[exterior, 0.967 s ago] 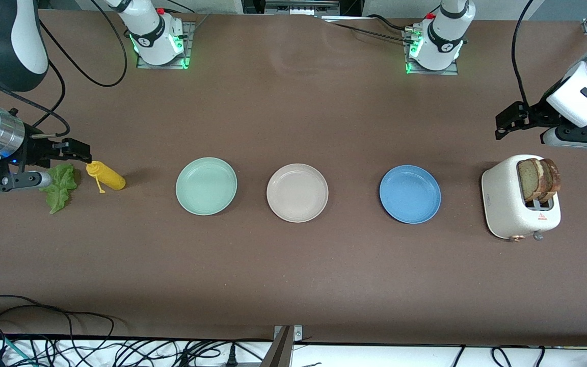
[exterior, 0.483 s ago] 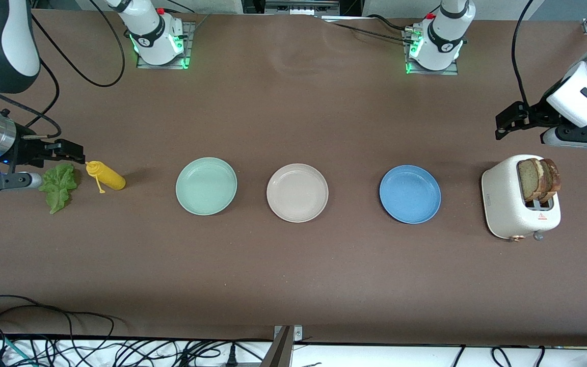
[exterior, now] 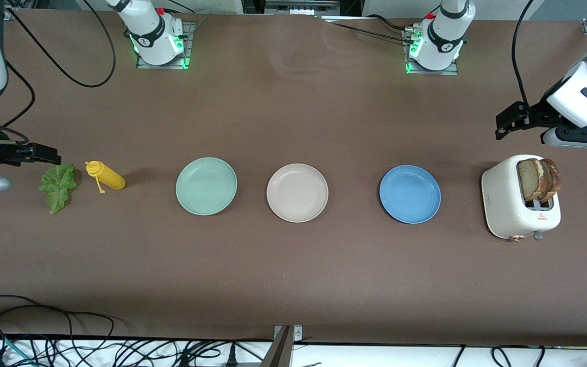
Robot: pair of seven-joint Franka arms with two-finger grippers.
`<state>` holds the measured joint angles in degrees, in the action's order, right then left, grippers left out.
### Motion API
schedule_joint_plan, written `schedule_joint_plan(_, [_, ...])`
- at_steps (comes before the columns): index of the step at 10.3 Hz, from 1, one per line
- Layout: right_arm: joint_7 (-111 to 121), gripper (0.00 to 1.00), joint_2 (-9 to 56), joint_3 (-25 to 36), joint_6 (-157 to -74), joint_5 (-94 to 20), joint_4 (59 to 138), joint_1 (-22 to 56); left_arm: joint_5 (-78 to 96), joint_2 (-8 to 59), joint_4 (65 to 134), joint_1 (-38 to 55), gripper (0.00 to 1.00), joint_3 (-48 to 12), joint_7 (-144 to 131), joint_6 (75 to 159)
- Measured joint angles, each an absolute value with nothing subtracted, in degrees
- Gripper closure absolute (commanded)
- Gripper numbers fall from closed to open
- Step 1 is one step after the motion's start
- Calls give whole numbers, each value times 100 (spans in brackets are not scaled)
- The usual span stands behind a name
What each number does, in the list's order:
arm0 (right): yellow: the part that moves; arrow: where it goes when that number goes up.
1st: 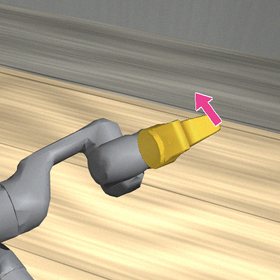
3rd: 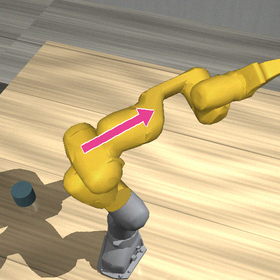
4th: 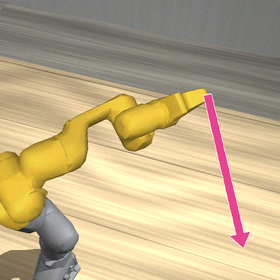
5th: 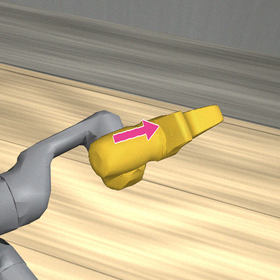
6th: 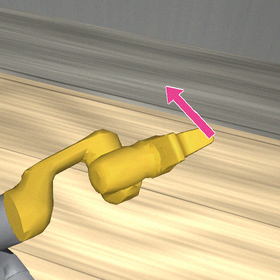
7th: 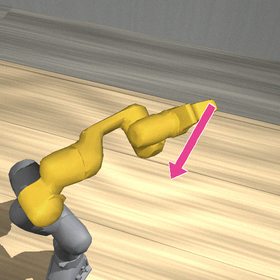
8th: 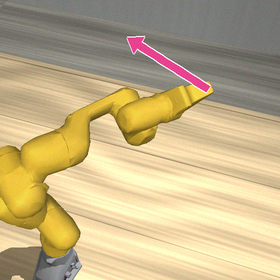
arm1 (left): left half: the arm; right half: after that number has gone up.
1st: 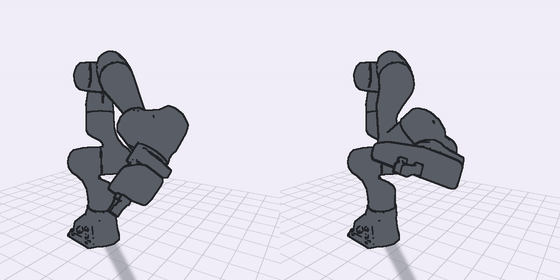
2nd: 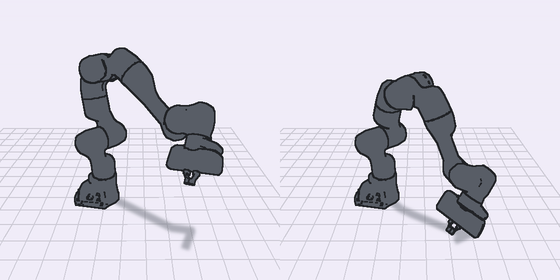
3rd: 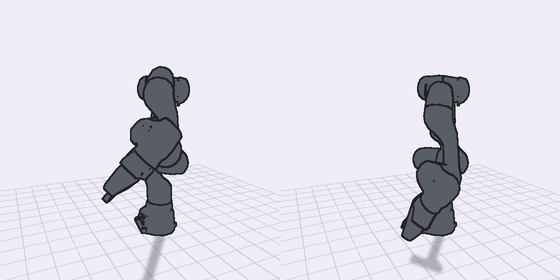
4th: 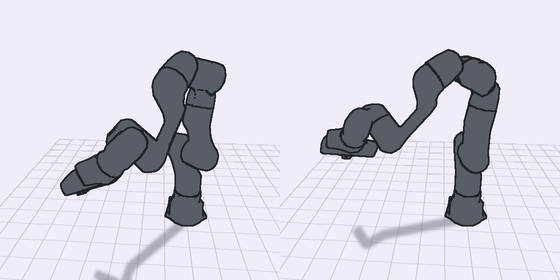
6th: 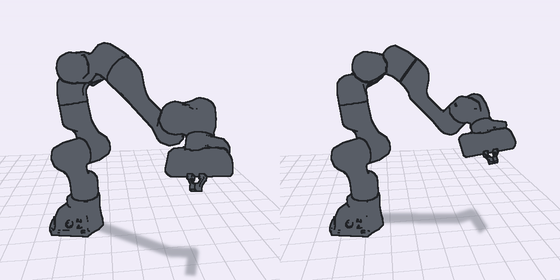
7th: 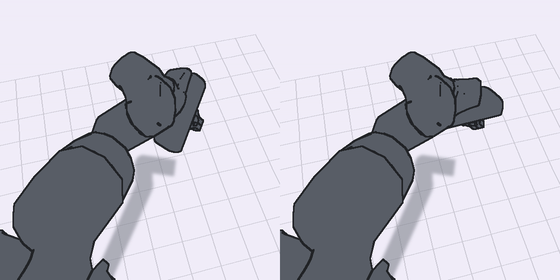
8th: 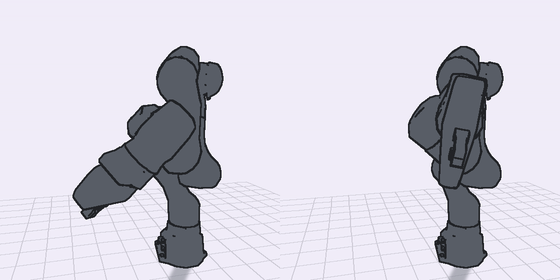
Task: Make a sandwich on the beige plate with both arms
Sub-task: 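Grasp the lettuce leaf with the right gripper while the left gripper reaches the toaster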
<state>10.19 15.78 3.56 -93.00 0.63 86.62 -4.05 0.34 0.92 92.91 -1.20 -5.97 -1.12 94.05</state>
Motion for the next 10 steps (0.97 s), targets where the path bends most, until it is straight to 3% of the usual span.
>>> schedule_joint_plan(5, [1917,0,2281,379,-9807,114,8716,-1318,34,93,9291,-122,0,-595,-112,9405])
schedule_joint_plan(10, [1317,0,1910,243,-9582,215,8664,-739,-2,284,9328,-447,0,-516,21,9375])
